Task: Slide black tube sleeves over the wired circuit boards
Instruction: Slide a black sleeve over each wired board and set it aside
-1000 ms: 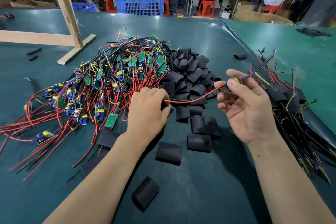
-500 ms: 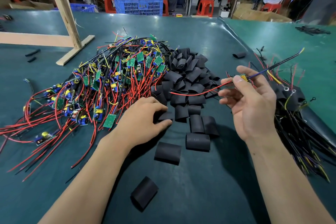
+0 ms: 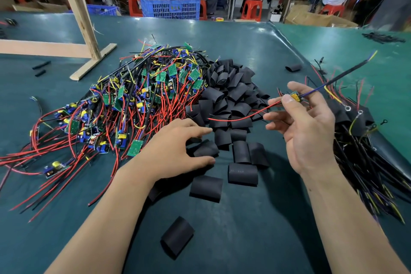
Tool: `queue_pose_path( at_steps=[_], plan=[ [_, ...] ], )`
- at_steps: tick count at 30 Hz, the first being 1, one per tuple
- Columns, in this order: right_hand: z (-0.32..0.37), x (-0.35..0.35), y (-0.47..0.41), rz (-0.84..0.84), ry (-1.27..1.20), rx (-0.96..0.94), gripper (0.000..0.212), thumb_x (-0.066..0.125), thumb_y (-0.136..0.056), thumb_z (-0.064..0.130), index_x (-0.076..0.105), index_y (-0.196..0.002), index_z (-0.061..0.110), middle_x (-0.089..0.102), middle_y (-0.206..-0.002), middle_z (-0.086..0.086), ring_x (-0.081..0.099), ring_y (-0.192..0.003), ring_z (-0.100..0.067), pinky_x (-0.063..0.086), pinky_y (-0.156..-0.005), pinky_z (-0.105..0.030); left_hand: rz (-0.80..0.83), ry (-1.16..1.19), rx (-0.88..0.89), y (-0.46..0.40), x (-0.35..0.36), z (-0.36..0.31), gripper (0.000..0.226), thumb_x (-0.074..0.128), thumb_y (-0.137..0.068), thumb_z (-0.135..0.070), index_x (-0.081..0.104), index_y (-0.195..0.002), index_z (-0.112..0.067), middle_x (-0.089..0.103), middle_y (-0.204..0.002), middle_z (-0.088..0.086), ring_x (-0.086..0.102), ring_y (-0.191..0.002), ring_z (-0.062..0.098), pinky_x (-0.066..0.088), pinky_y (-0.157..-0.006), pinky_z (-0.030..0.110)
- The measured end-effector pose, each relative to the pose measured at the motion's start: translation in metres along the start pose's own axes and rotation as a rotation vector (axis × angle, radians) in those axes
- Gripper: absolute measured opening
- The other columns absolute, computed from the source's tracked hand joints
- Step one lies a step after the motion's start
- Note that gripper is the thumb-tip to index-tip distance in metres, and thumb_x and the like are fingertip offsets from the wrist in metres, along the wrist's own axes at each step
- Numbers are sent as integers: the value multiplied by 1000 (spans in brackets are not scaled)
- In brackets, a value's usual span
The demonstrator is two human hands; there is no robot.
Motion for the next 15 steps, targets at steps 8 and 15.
queue_pose_path(
  at_steps=[8, 15],
  plan=[
    [-2, 0, -1, 1, 1, -12, 21, 51, -99, 2, 55, -116, 13, 70, -80, -8, 65, -59, -23, 52, -51, -28, -48, 60, 5, -3, -3, -5, 30, 79, -78, -32, 73, -106, -25, 64, -98, -10, 56, -86, 5, 48, -86, 27],
    [2, -4, -4, -36, -78, -32, 18, 49, -99, 0, 53, -113, 10, 67, -73, -8, 66, -59, -24, 54, -55, -29, -366, 461, 64, 3, -31, -7, 33, 76, -78, -12, 68, -107, -26, 69, -99, -20, 62, -93, -2, 43, -78, 13]
  ],
)
Point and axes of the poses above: each hand's wrist, its own y-axis away from the middle knuckle, its own x-axis out of the palm, z = x × y, the point moved 6 cm from there along -y, towards the middle knuckle
